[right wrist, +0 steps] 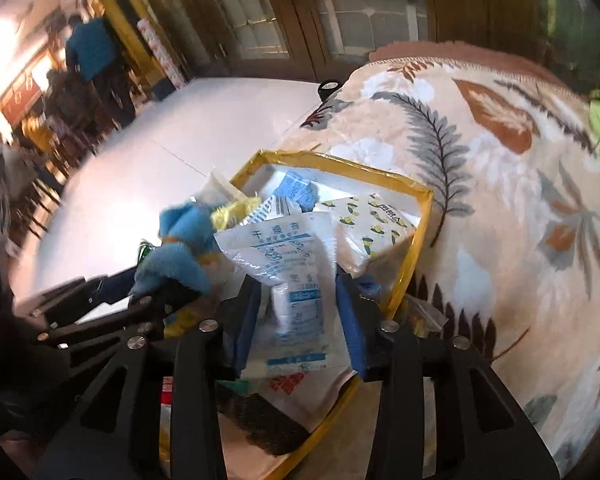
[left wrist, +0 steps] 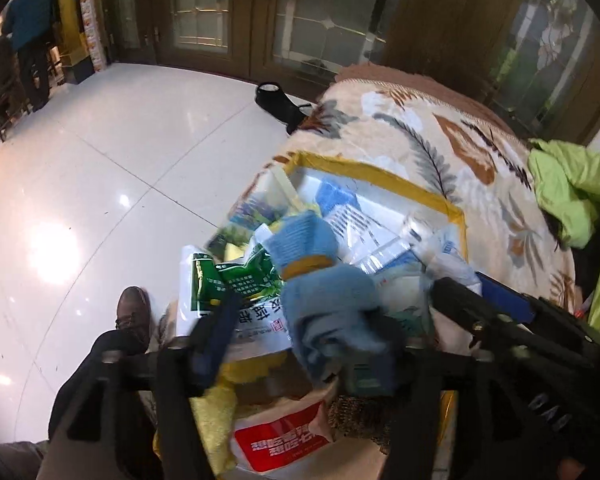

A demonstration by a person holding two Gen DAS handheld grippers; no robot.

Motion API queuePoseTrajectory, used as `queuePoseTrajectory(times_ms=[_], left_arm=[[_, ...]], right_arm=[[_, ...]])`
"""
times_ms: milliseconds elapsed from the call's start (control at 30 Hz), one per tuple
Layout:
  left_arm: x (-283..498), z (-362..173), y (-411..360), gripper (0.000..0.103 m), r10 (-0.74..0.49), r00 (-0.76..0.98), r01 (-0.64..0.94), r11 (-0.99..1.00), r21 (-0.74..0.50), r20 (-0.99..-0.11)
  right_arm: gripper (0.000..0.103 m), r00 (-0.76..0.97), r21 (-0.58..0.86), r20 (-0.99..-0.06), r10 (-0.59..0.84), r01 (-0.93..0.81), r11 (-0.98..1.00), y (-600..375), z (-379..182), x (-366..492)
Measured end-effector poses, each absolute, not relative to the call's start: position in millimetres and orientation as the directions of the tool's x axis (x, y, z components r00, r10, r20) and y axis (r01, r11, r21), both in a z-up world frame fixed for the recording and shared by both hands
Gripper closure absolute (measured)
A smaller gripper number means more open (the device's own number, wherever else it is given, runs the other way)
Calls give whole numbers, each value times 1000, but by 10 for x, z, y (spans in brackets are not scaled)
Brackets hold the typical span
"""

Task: Organize soft objects
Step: 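Open both tools to release the cloth and sachet into the box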

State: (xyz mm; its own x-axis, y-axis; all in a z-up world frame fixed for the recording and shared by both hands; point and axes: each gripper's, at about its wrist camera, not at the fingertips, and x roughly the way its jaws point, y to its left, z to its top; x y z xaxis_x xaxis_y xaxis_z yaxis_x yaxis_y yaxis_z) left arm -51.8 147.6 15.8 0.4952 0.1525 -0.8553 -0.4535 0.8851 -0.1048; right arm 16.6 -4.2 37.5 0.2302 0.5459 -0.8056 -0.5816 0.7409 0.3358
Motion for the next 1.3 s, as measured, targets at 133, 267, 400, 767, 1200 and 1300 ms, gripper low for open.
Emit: queuePoseTrajectory(times_ms=[133,267,400,767,1200,1300], left_arm=[[-551,236,1539,29,169,510,-471,876,-109,-844],[-545,246,1561,29,170,512,-474,873,-112,-842],[-532,280,1496,29,193,516,-461,884,-81,-835],[-467,273,1142,25,211,525,-372,928,1,-825],[-442,276,994,25,209,531,-312,949,39,-821],[-399,248,959,23,248,495,-316,944,94,-833]], right_arm=[[49,224,426,-760,610,-538,728,-163,444,227],[49,181,493,-744,643,-502,711,-182,422,268],[49,213,523,-718,663,-464,715,-325,487,292],[49,231,559,-705,671,-402,725,-818,508,203],[49,238,552,-729,642,-351,757,-1135,378,124],[49,243,549,-731,638,-346,761,-1179,370,127]])
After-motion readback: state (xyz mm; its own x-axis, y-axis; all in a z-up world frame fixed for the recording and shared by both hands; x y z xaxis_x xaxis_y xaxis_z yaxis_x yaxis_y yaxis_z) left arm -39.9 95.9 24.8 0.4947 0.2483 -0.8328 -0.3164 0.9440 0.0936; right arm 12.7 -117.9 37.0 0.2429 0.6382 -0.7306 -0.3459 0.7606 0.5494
